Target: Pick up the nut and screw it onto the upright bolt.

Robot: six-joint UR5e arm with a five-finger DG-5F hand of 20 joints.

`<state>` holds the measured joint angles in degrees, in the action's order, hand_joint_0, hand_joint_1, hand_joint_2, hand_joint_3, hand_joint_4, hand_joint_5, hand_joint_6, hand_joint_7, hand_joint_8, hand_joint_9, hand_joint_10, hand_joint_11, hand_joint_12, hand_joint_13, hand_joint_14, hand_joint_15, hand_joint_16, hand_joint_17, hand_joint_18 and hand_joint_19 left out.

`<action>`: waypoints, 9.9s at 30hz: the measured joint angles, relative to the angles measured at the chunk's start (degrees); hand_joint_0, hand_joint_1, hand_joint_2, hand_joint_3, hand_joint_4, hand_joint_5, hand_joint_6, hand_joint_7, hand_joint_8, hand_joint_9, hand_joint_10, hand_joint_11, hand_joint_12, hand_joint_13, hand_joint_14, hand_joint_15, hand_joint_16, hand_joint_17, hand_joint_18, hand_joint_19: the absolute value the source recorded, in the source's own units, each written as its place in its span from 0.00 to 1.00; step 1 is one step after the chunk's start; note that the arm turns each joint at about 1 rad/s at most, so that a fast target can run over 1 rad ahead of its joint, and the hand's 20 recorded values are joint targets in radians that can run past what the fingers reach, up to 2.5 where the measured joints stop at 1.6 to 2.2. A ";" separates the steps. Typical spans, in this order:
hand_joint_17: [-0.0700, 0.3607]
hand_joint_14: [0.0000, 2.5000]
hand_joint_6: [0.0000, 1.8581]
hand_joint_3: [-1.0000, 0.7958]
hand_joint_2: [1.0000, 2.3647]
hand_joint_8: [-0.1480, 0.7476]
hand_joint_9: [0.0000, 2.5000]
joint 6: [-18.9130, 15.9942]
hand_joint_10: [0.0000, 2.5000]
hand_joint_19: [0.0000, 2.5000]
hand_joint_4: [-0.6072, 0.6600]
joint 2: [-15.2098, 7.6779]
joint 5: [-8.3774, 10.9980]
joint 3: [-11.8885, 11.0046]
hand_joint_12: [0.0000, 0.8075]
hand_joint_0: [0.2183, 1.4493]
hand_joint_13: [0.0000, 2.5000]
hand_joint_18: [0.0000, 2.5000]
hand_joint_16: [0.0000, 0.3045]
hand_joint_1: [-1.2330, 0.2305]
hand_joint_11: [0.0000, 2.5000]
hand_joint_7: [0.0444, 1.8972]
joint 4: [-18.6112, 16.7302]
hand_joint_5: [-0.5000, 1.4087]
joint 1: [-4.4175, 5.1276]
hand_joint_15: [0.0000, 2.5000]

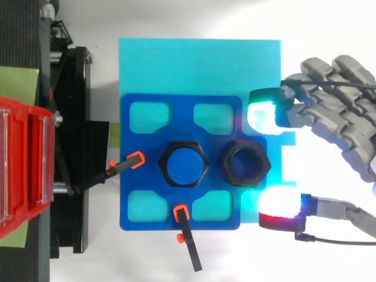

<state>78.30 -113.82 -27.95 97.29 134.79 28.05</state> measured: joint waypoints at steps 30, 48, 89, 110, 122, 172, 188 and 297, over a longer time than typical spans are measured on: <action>0.47 0.00 0.27 0.28 0.00 0.52 0.20 0.76 0.00 0.00 0.66 -3.87 2.31 -0.51 0.51 0.21 0.11 0.11 0.19 0.39 0.01 0.39 -4.66 0.15 1.83 0.00; 0.45 0.00 0.27 0.28 0.00 0.51 0.20 2.02 0.00 0.00 0.66 -4.86 2.10 -0.67 0.49 0.23 0.12 0.13 0.18 0.28 0.02 0.41 -7.84 0.15 1.66 0.00; 0.46 0.00 0.27 0.28 0.00 0.52 0.19 2.15 0.00 0.01 0.65 -5.81 1.43 -2.50 0.50 0.21 0.12 0.13 0.19 0.34 0.02 0.40 -5.58 0.15 1.41 0.00; 0.47 0.00 0.27 0.28 0.00 0.52 0.18 -0.83 0.00 0.01 0.65 -5.61 -2.12 -5.33 0.51 0.21 0.12 0.13 0.19 0.34 0.01 0.40 4.71 0.15 0.90 0.00; 0.47 0.00 0.27 0.28 0.00 0.52 0.18 -3.96 0.00 0.01 0.65 -5.22 -1.77 -6.30 0.51 0.21 0.12 0.13 0.19 0.34 0.01 0.40 9.77 0.15 0.70 0.00; 0.57 0.00 0.27 0.28 0.00 0.54 0.07 -2.75 0.00 0.01 0.65 -2.38 -3.74 -6.33 0.60 0.06 0.03 0.06 0.26 0.30 0.02 0.37 14.06 0.11 -1.61 0.00; 0.57 0.00 0.27 0.28 0.00 0.52 0.00 -3.27 0.00 0.00 0.62 -2.38 -3.69 -6.32 0.59 0.04 0.00 0.00 0.26 0.29 0.00 0.34 15.22 0.10 -1.54 0.00; 0.53 0.00 0.27 0.28 0.00 0.54 0.09 -7.36 0.00 0.00 0.68 -4.82 -6.73 -5.62 0.57 0.13 0.06 0.09 0.23 0.35 0.00 0.41 14.55 0.13 -2.03 0.00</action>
<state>70.93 -118.64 -34.68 91.67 149.33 26.02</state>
